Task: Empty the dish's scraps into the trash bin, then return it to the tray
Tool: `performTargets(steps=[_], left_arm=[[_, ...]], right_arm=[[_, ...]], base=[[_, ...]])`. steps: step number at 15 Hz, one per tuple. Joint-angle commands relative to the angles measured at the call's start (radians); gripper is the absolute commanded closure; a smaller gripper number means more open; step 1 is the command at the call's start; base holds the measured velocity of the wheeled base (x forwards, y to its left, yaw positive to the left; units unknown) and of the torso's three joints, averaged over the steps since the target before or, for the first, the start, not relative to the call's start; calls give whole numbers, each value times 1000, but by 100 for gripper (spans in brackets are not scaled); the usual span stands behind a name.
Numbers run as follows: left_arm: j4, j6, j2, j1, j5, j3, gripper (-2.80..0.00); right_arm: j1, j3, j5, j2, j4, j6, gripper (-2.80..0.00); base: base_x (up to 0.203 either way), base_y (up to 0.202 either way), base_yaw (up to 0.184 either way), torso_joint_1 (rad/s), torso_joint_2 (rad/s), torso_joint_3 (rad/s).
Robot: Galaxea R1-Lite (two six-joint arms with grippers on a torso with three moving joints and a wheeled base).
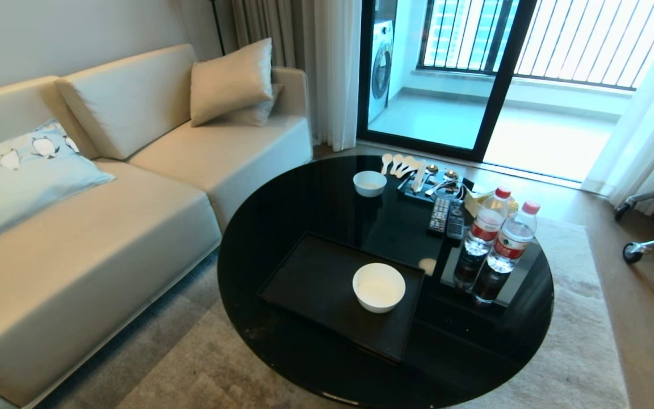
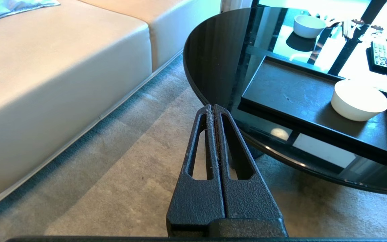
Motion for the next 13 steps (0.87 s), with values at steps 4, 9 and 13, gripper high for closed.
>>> performTargets(steps=[4, 9, 13], left_arm=[[-1, -1, 0, 0, 0, 0, 0], [-1, -1, 0, 0, 0, 0, 0], [-1, -1, 0, 0, 0, 0, 0]], right_arm=[[0, 0, 0, -11, 0, 2, 0], [0, 0, 0, -11, 0, -4, 0], [0, 0, 0, -11, -1, 23, 0]], base=[[0, 0, 0, 0, 0, 0], [0, 0, 0, 0, 0, 0], [0, 0, 0, 0, 0, 0]])
